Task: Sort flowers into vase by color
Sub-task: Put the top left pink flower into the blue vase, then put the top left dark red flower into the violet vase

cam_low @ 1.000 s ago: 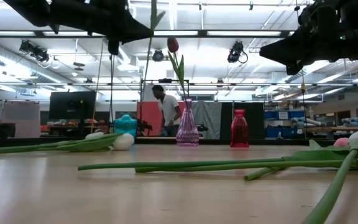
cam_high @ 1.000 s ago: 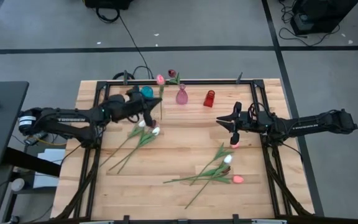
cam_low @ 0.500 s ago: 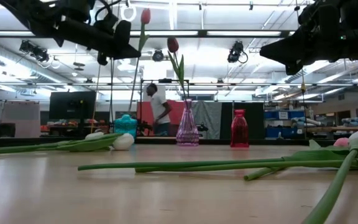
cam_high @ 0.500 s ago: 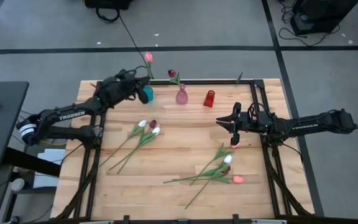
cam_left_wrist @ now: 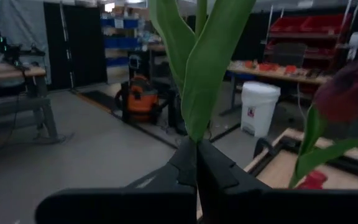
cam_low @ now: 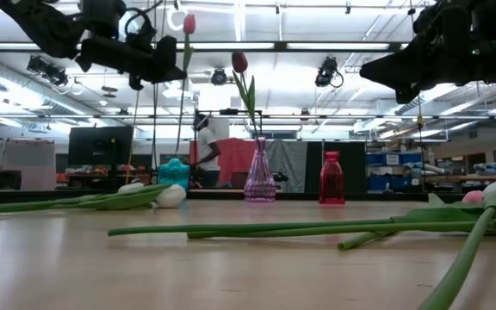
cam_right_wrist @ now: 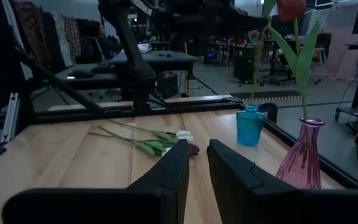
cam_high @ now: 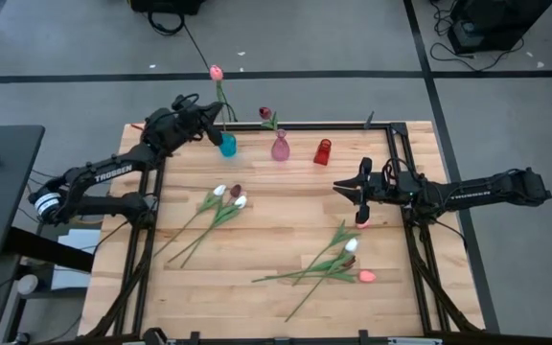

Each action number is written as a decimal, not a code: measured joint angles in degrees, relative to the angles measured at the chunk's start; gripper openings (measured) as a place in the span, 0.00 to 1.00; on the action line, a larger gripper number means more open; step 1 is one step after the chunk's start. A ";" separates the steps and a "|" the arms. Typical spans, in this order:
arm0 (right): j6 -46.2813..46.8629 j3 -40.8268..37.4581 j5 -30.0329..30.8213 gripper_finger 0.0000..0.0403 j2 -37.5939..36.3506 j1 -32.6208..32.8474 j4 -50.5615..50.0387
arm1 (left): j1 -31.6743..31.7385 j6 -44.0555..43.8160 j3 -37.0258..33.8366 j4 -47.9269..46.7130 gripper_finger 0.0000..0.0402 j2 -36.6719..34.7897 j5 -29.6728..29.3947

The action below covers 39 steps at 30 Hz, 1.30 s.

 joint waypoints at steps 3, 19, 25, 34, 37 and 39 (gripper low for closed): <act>0.00 0.00 -0.01 0.19 0.23 -0.02 0.49 | 0.44 1.03 -0.02 0.83 0.00 1.92 0.02; 0.00 0.00 -0.04 0.19 0.26 -0.01 0.63 | 0.33 -0.48 -0.02 -12.25 0.07 4.97 1.04; 0.02 0.00 -0.04 0.19 0.26 -0.02 0.65 | 0.31 2.14 -0.02 -12.61 0.23 3.97 1.05; 0.09 0.00 -0.04 0.19 0.26 -0.02 0.62 | 0.30 5.96 -0.05 -30.33 0.42 -4.71 0.57; 0.04 0.00 -0.04 0.19 0.26 0.00 0.62 | -1.24 3.39 -0.04 -39.85 0.42 -9.12 0.37; 0.02 0.00 -0.04 0.19 0.26 -0.02 0.62 | -4.33 -0.50 -0.03 -46.82 0.41 -10.70 0.63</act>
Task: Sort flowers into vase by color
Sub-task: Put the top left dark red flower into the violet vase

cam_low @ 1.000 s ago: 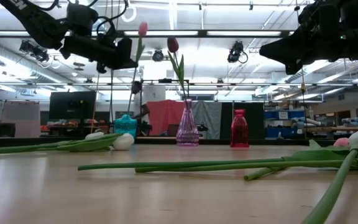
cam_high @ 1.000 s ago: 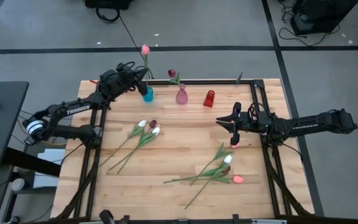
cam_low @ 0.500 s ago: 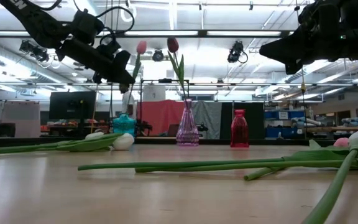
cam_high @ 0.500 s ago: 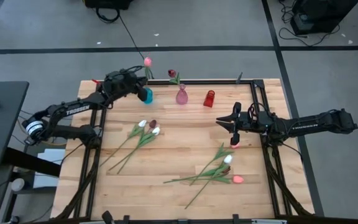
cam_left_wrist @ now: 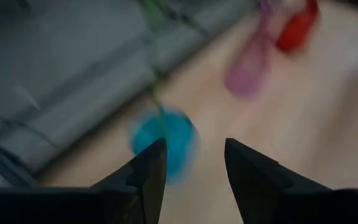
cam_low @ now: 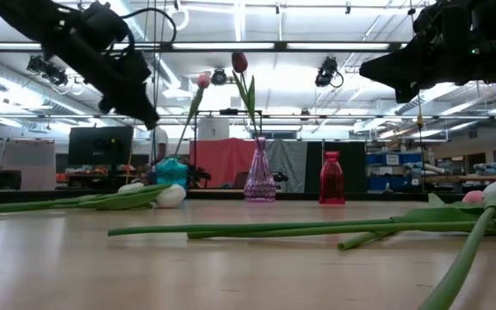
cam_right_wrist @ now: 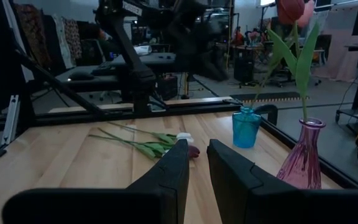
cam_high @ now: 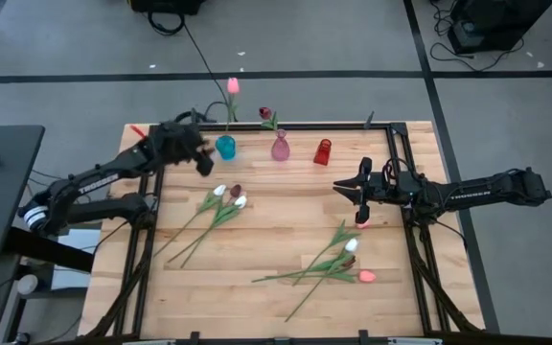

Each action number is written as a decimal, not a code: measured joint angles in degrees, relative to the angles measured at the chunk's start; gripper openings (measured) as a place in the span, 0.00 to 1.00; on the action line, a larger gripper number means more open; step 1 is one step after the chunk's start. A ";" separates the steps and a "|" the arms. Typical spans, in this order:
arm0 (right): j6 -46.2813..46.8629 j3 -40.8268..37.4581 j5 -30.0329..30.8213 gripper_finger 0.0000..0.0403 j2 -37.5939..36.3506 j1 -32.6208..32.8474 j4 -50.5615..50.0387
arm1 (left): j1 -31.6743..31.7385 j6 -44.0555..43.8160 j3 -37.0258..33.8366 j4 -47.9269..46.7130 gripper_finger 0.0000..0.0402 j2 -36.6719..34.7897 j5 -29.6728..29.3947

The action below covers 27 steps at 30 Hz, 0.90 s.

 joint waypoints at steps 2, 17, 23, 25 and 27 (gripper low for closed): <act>0.00 0.00 0.00 0.19 0.00 -0.02 0.02 | -4.72 -4.41 -0.01 -6.07 0.41 -0.28 0.30; -3.04 0.00 1.96 0.19 0.00 -0.04 0.13 | -44.35 -50.58 -0.03 -16.52 0.31 13.46 0.83; -3.45 -0.02 1.64 0.19 -0.02 -0.04 2.11 | -47.12 -55.35 -0.03 -16.86 0.31 19.38 -1.52; -3.36 -0.02 1.55 0.19 -0.02 -0.04 2.44 | -47.07 -55.38 -0.03 -17.73 0.31 20.86 -2.33; -3.08 -0.02 1.55 0.19 -0.02 -0.04 2.43 | -47.03 -55.38 -0.03 -18.37 0.31 22.06 -4.06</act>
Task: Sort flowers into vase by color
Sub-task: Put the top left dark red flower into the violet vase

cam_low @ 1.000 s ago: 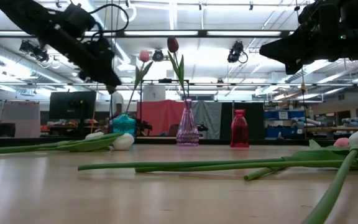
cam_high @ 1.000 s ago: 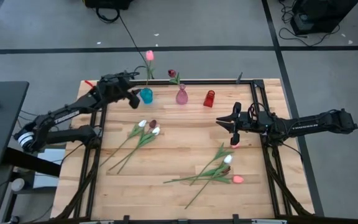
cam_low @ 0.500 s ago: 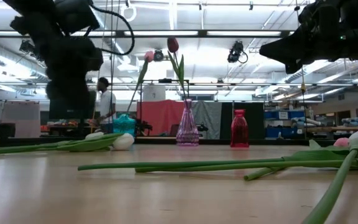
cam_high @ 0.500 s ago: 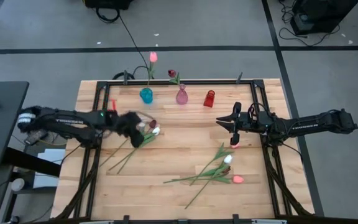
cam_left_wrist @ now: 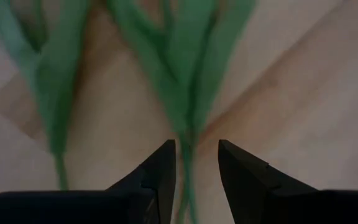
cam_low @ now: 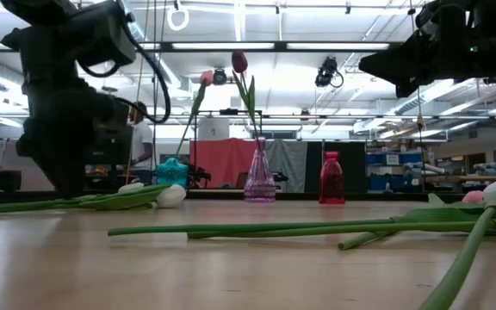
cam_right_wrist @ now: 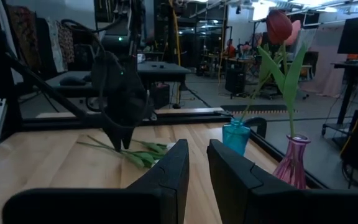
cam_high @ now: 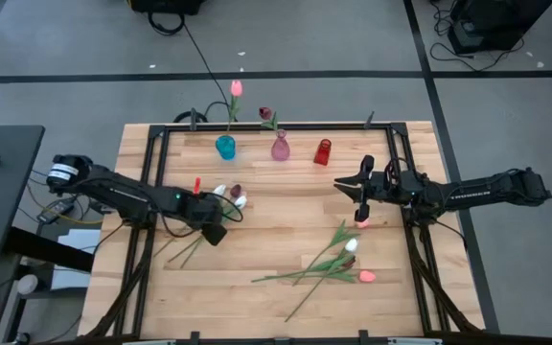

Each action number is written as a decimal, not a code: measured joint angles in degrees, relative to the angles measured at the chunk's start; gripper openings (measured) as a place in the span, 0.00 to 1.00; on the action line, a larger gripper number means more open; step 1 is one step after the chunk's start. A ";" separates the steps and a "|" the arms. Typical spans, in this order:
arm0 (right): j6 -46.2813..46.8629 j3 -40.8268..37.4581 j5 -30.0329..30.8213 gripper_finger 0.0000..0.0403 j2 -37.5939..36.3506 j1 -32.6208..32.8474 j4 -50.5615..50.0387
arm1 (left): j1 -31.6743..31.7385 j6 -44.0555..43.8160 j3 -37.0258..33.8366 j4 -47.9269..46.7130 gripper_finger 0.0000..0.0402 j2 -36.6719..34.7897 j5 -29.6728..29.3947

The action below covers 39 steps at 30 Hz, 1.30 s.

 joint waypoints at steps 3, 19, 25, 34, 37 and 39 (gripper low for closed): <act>0.00 0.00 0.00 0.19 0.00 0.00 0.06 | 0.00 0.77 0.00 -0.07 0.31 0.52 -2.71; 0.05 0.00 -0.04 0.19 0.00 0.00 0.37 | 0.00 3.01 0.22 2.88 0.20 4.79 -4.27; 0.10 0.00 -0.05 0.19 0.00 0.00 0.63 | 0.02 4.01 1.08 3.06 0.03 4.41 -4.58; 0.54 0.00 -0.47 0.19 -0.05 0.00 0.59 | 0.02 10.98 12.78 0.84 0.03 5.82 -8.18; 0.41 0.00 -0.16 0.19 -1.60 0.00 -0.35 | 0.38 15.70 15.15 6.47 0.03 7.89 -11.32; 0.39 0.00 0.02 0.19 -3.52 0.00 -2.36 | 1.33 19.48 16.12 13.09 0.03 9.68 -12.64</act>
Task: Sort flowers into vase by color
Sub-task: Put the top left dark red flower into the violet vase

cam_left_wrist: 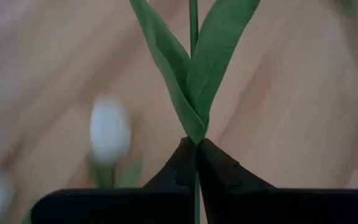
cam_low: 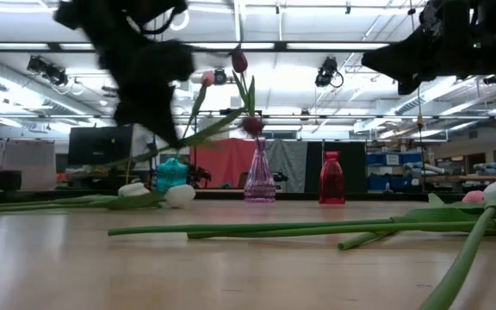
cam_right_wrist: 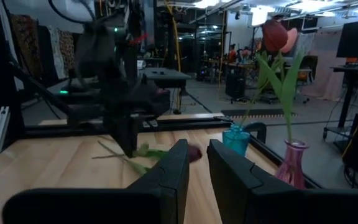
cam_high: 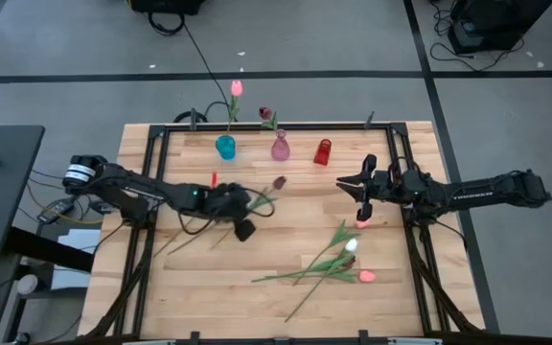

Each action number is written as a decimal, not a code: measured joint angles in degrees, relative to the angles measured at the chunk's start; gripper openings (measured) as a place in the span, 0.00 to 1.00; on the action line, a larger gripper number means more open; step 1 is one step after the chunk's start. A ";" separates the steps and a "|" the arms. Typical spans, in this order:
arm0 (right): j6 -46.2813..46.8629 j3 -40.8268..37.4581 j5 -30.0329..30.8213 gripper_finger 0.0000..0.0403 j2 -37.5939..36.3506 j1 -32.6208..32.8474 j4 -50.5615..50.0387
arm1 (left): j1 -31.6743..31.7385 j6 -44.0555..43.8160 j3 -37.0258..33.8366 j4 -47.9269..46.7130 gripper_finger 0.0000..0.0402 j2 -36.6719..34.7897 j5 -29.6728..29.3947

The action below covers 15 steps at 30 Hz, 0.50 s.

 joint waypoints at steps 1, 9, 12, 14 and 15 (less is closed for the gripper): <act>0.10 0.00 0.00 0.19 -1.21 -0.02 -1.80 | 0.65 2.29 0.41 3.74 0.03 1.17 -0.31; 2.52 0.00 2.96 0.19 -11.31 -1.02 -12.93 | 9.14 19.14 3.44 29.27 0.03 10.72 -0.15; 3.57 0.00 2.77 0.19 -13.11 -1.03 -14.77 | 11.92 23.17 4.12 39.40 0.03 13.08 -0.10; 3.74 0.00 2.45 0.19 -13.41 -1.03 -15.42 | 13.32 26.39 4.21 45.08 0.03 13.70 -0.35; 3.75 0.00 2.25 0.19 -13.37 -1.03 -15.50 | 13.93 28.02 4.26 47.39 0.03 13.77 -1.09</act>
